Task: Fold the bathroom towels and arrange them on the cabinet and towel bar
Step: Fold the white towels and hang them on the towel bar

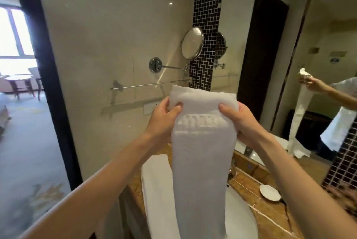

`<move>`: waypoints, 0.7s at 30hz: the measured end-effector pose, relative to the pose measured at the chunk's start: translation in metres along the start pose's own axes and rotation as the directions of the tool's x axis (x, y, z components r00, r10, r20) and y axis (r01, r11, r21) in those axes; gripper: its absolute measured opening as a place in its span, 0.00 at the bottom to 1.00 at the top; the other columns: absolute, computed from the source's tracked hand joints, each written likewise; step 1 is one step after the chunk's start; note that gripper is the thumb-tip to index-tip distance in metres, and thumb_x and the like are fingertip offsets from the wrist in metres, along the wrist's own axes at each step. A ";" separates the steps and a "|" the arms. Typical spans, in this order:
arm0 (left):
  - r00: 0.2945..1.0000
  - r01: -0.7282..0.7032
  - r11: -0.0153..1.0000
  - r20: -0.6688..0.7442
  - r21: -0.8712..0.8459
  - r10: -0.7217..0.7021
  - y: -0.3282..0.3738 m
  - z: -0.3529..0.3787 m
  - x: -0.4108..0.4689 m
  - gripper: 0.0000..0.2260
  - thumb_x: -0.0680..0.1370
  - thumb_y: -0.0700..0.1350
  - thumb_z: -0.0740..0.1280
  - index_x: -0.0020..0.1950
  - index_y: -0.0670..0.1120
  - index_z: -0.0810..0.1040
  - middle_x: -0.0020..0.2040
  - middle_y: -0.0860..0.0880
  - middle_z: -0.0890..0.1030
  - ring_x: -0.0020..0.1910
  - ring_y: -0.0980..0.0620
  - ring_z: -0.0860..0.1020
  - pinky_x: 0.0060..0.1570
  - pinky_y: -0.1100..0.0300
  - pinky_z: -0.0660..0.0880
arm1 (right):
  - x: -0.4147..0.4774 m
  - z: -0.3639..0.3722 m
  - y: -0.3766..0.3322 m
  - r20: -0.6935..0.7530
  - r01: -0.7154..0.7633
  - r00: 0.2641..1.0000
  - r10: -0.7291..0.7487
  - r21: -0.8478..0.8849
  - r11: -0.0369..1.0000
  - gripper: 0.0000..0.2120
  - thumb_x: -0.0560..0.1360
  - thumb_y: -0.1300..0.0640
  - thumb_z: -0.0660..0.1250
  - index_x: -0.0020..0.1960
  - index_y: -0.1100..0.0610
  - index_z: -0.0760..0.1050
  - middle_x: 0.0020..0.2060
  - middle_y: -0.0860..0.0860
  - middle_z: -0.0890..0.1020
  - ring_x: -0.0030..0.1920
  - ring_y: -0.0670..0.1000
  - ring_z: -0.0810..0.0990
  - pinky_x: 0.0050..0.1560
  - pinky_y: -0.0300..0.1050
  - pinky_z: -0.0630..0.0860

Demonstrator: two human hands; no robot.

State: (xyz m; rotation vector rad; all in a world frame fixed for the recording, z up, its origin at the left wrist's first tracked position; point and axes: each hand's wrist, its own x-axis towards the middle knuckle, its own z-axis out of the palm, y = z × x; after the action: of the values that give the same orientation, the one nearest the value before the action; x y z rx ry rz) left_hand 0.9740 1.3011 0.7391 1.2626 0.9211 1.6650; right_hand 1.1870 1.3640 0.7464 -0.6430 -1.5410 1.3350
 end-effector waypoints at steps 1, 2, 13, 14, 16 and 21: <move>1.000 -0.005 1.000 -0.014 0.021 0.005 -0.001 -0.006 0.005 0.13 0.78 0.42 0.65 0.63 0.45 0.75 0.52 0.44 0.83 0.47 0.46 0.83 0.42 0.53 0.80 | 0.010 0.002 0.007 0.011 -0.009 1.000 0.009 0.009 1.000 0.20 0.73 0.54 0.71 0.62 0.61 0.75 0.52 0.60 0.83 0.50 0.59 0.84 0.43 0.49 0.81; 1.000 -0.005 0.999 -0.025 0.035 0.006 -0.003 -0.011 0.011 0.13 0.78 0.41 0.65 0.63 0.45 0.75 0.52 0.44 0.82 0.47 0.47 0.83 0.41 0.54 0.80 | 0.020 0.004 0.013 0.017 -0.017 1.000 0.017 0.011 1.000 0.20 0.73 0.54 0.71 0.62 0.61 0.75 0.52 0.60 0.83 0.50 0.59 0.83 0.43 0.49 0.81; 0.992 -0.103 0.994 0.074 0.046 0.099 0.011 -0.024 0.015 0.13 0.77 0.42 0.64 0.61 0.51 0.75 0.53 0.47 0.82 0.50 0.46 0.82 0.41 0.56 0.80 | 0.058 0.003 0.020 0.204 0.050 0.976 -0.069 0.094 0.994 0.20 0.75 0.56 0.66 0.64 0.63 0.72 0.53 0.61 0.81 0.48 0.58 0.83 0.45 0.50 0.82; 0.988 -0.122 0.992 0.104 0.030 0.118 0.017 -0.021 0.012 0.15 0.77 0.41 0.64 0.63 0.50 0.74 0.54 0.46 0.81 0.51 0.45 0.82 0.42 0.56 0.80 | 0.054 0.003 0.012 0.219 0.076 0.971 -0.099 0.108 0.991 0.20 0.75 0.57 0.65 0.65 0.64 0.72 0.52 0.60 0.81 0.47 0.57 0.83 0.45 0.50 0.82; 0.978 -0.163 0.986 0.131 0.014 0.160 0.030 -0.013 0.007 0.15 0.79 0.40 0.63 0.65 0.47 0.72 0.55 0.44 0.80 0.51 0.46 0.81 0.42 0.55 0.81 | 0.046 0.005 -0.007 0.220 0.126 0.964 -0.152 0.130 0.984 0.18 0.77 0.58 0.63 0.65 0.64 0.71 0.51 0.59 0.81 0.46 0.55 0.83 0.46 0.50 0.83; 0.971 -0.234 0.972 0.048 0.008 0.233 0.055 0.005 -0.009 0.10 0.79 0.37 0.62 0.60 0.44 0.74 0.48 0.45 0.80 0.41 0.51 0.80 0.35 0.61 0.78 | 0.017 0.014 -0.046 0.171 0.174 0.968 -0.185 0.081 0.981 0.20 0.76 0.59 0.62 0.65 0.68 0.69 0.52 0.62 0.79 0.48 0.58 0.81 0.47 0.52 0.81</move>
State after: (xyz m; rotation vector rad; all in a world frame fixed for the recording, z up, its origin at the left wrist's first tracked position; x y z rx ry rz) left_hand 0.9704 1.2725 0.7866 1.4593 0.7800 1.8033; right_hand 1.1764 1.3603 0.7965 -0.3406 -1.6490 1.3264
